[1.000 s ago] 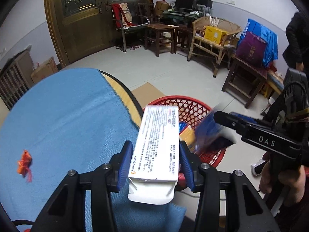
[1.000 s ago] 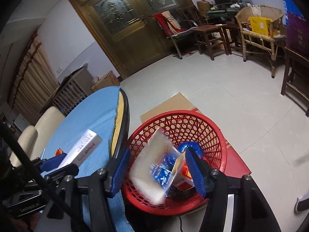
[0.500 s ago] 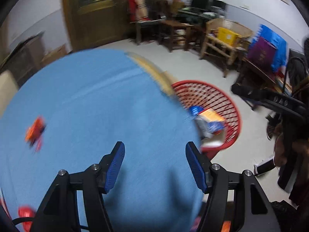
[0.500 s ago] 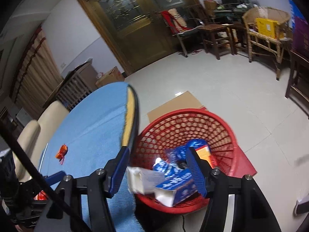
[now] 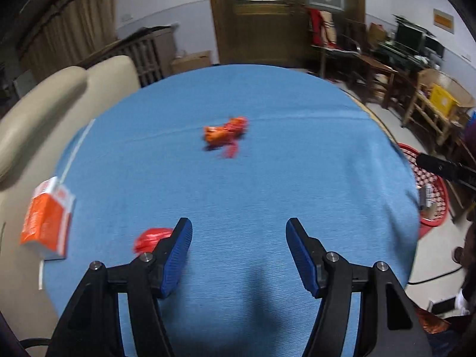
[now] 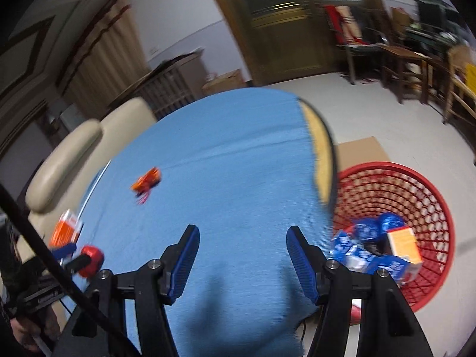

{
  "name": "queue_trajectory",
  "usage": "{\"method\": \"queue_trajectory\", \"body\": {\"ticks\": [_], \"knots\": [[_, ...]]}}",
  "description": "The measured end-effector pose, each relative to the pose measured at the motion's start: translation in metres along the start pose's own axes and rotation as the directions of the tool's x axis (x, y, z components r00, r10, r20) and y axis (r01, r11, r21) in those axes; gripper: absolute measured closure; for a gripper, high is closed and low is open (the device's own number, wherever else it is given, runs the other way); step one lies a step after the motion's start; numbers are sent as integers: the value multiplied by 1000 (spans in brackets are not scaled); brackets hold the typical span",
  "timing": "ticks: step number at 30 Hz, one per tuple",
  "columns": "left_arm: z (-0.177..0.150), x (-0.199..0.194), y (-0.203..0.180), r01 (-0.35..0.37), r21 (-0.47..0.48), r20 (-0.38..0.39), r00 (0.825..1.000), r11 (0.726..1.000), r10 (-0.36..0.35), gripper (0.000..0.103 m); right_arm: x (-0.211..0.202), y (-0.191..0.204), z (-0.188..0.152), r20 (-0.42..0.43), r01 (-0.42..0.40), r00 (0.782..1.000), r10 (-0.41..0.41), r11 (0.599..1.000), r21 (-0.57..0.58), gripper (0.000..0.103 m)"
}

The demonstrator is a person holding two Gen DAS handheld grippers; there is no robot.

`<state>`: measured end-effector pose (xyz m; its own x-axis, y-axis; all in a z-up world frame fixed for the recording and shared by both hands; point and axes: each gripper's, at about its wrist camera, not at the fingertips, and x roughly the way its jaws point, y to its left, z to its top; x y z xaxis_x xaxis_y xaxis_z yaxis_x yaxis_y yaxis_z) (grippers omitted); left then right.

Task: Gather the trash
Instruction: 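Swing both tools back over the table toward the candy and red bag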

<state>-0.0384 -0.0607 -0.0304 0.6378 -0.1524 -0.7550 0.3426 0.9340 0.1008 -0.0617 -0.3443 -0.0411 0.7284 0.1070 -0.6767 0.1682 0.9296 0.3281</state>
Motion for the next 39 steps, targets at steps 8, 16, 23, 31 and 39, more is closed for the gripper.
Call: {"method": "queue_trajectory", "body": {"ticks": [8, 16, 23, 31, 39], "knots": [[1, -6, 7, -13, 5, 44, 999, 1000, 13, 37, 3, 36, -5, -25, -12, 1000, 10, 996, -93, 39], [-4, -5, 23, -21, -34, 47, 999, 999, 22, 37, 12, 67, 4, -49, -41, 998, 34, 989, -140, 39], [-11, -1, 45, -50, -66, 41, 998, 997, 53, 37, 30, 102, 10, -92, -90, 993, 75, 980, -175, 39], [-19, 4, 70, -64, -118, 19, 998, 991, 67, 37, 57, 128, 20, -158, -136, 981, 111, 978, -158, 39], [-29, 8, 97, -72, -172, -3, 997, 983, 72, 37, 92, 146, 34, -230, -179, 961, 152, 978, -104, 39]]}}
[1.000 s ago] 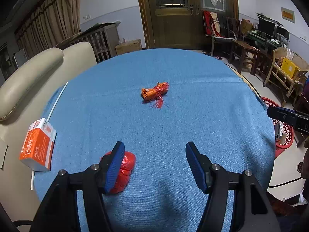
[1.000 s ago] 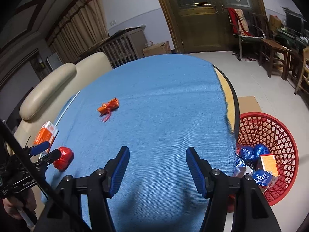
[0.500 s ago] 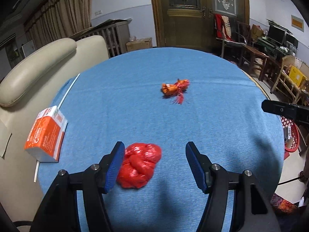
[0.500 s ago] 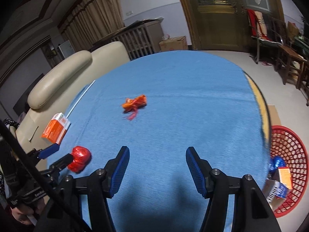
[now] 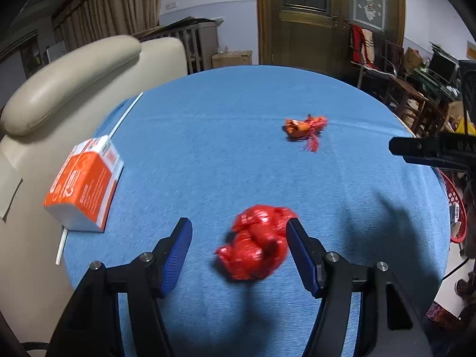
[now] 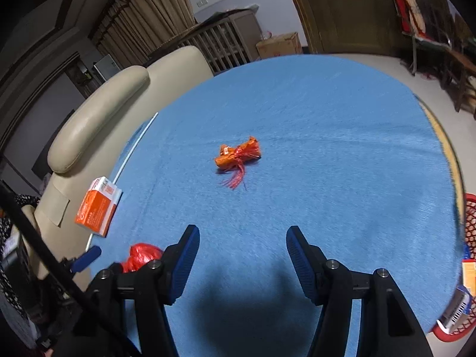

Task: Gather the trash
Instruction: 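Swing both tools back over the table toward the candy and red bag, then grasp the orange wrapped candy with the right gripper while the left approaches the red bag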

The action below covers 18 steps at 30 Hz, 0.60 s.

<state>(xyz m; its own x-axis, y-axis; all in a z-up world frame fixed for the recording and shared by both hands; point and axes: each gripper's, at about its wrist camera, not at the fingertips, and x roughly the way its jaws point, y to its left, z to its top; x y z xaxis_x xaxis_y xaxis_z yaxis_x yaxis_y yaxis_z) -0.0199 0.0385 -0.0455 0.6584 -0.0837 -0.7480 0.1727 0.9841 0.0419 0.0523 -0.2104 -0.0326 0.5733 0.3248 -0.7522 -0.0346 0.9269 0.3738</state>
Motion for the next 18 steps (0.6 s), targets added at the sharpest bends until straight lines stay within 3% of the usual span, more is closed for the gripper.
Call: {"method": "queue_trajectory", "body": {"ticks": [9, 18], "knots": [[-8, 8, 37, -45, -67, -47, 998, 997, 42, 37, 58, -6, 42, -69, -39, 996, 49, 990, 137, 39], [-10, 13, 48, -42, -63, -75, 996, 997, 37, 37, 123, -19, 80, -112, -53, 989, 97, 935, 350, 39]]}}
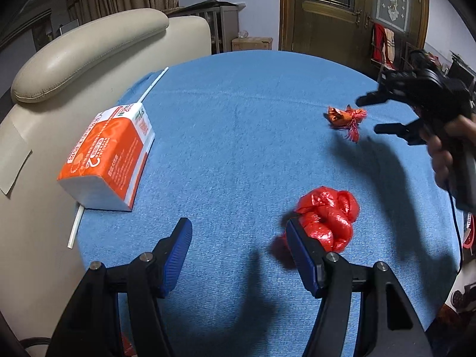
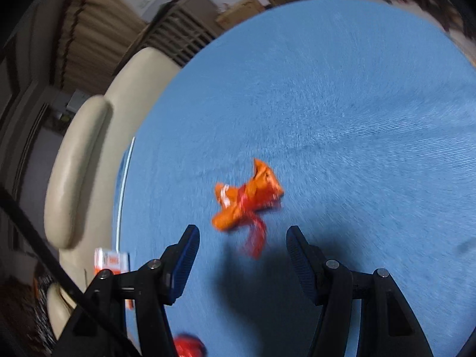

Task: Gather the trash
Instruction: 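Grasp the orange wrapped candy with the right gripper while the left approaches the red bag, then close the left gripper on the crumpled red plastic bag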

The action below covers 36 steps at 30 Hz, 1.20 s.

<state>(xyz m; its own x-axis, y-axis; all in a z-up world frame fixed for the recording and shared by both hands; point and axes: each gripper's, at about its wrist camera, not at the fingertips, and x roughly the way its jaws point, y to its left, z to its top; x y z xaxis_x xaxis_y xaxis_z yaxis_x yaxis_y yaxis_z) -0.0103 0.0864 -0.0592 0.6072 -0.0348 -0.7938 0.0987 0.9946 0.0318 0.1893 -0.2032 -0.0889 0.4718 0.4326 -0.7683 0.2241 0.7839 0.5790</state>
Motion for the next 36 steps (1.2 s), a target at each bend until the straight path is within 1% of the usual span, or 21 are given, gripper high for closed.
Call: {"method": "queue_trajectory", "body": {"ticks": [3, 7, 10, 13, 14, 16, 18, 19, 21, 23, 27, 32, 34, 36], "knots": [[0, 2, 4, 4, -4, -8, 1000, 1000, -4, 37, 16, 2, 13, 2, 13, 1000, -13, 999, 50, 39], [1, 5, 8, 3, -9, -17, 1000, 1000, -4, 37, 32, 9, 27, 13, 54, 998, -55, 996, 71, 39], [1, 6, 10, 13, -17, -22, 1000, 1000, -14, 37, 42, 22, 33, 30, 114, 993, -115, 993, 30, 39], [1, 8, 11, 40, -25, -27, 999, 999, -41, 37, 51, 39, 36, 55, 196, 980, -192, 979, -61, 40], [1, 10, 11, 52, -28, -31, 998, 998, -53, 37, 52, 38, 39, 60, 216, 976, -211, 972, -87, 43], [1, 11, 10, 90, -36, -41, 995, 995, -92, 37, 60, 50, 39, 79, 270, 962, -260, 948, -167, 60], [0, 9, 7, 140, -45, -45, 989, 989, -142, 37, 65, 56, 39, 97, 297, 955, -282, 927, -228, 66], [0, 9, 5, 161, -44, -45, 986, 986, -163, 37, 67, 58, 38, 108, 307, 952, -288, 917, -257, 73], [1, 8, 0, 195, -37, -46, 979, 980, -197, 37, 69, 63, 32, 122, 317, 948, -293, 896, -312, 73], [1, 8, -5, 228, -32, -53, 972, 973, -229, 36, 69, 64, 29, 124, 310, 951, -284, 889, -336, 73], [3, 8, -16, 285, -28, -66, 956, 958, -287, 34, 63, 61, 21, 112, 251, 968, -225, 899, -358, 73], [9, 19, -26, 313, -29, -89, 945, 949, -314, 34, 43, 48, 6, 107, 195, 980, -166, 902, -385, 73], [13, 24, -29, 313, -32, -99, 944, 949, -315, 34, 36, 45, 0, 100, 170, 985, -142, 908, -383, 73], [15, 30, -32, 315, -31, -106, 943, 949, -316, 34, 26, 46, -15, 99, 156, 987, -128, 909, -387, 73]]}}
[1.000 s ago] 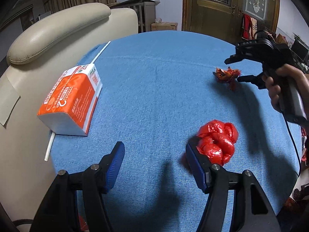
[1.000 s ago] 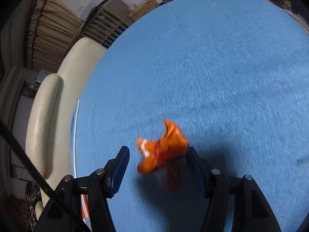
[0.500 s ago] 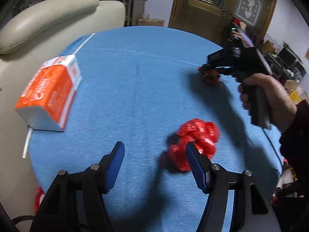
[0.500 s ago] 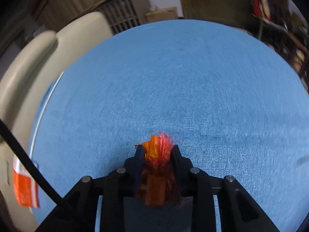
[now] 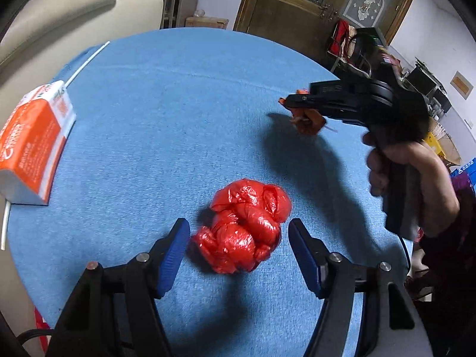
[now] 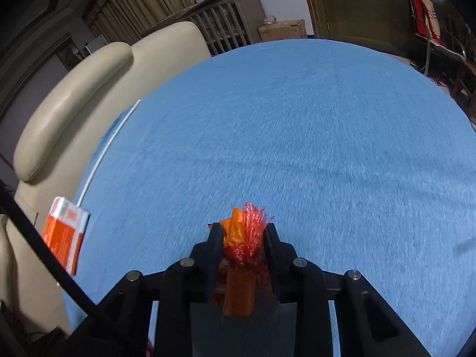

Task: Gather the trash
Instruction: 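Close the left gripper on the crumpled red plastic bag, then lift the red bag with the left gripper while the right lifts the orange candy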

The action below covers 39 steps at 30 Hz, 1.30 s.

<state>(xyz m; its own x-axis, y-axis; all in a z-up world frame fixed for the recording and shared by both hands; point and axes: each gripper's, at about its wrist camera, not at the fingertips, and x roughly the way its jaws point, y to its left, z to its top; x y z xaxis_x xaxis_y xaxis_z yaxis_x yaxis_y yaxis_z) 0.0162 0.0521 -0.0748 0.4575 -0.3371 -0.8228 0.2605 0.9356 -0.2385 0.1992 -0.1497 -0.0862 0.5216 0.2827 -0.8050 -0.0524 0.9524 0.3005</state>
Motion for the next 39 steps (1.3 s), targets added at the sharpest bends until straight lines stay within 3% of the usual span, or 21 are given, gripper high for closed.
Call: {"method": "queue_trajectory", "body": {"ticks": [9, 10, 12, 15, 26, 30, 39], "knots": [[11, 22, 2, 26, -21, -22, 999, 999, -26, 34, -42, -12, -49, -6, -62, 998, 62, 998, -10, 73], [9, 23, 0, 34, -27, -18, 999, 999, -35, 35, -45, -13, -53, -7, -64, 998, 64, 998, -12, 73], [7, 25, 2, 57, -37, -17, 998, 998, -58, 47, -52, -13, -63, -10, -67, 998, 67, 998, -18, 73], [8, 28, 2, 64, -53, -16, 998, 997, -65, 51, -63, -15, -78, -17, -74, 997, 73, 997, -37, 73], [5, 16, -5, -11, -78, 11, 1000, 997, 12, 53, -88, -22, -128, -46, -36, 998, 31, 994, -105, 72], [5, 19, -8, -48, -88, 1, 999, 995, 48, 53, -88, -27, -137, -78, -39, 996, 32, 995, -95, 68], [5, 22, -17, -98, -83, -6, 995, 992, 98, 51, -88, -30, -140, -54, -50, 998, 45, 995, -91, 68]]}}
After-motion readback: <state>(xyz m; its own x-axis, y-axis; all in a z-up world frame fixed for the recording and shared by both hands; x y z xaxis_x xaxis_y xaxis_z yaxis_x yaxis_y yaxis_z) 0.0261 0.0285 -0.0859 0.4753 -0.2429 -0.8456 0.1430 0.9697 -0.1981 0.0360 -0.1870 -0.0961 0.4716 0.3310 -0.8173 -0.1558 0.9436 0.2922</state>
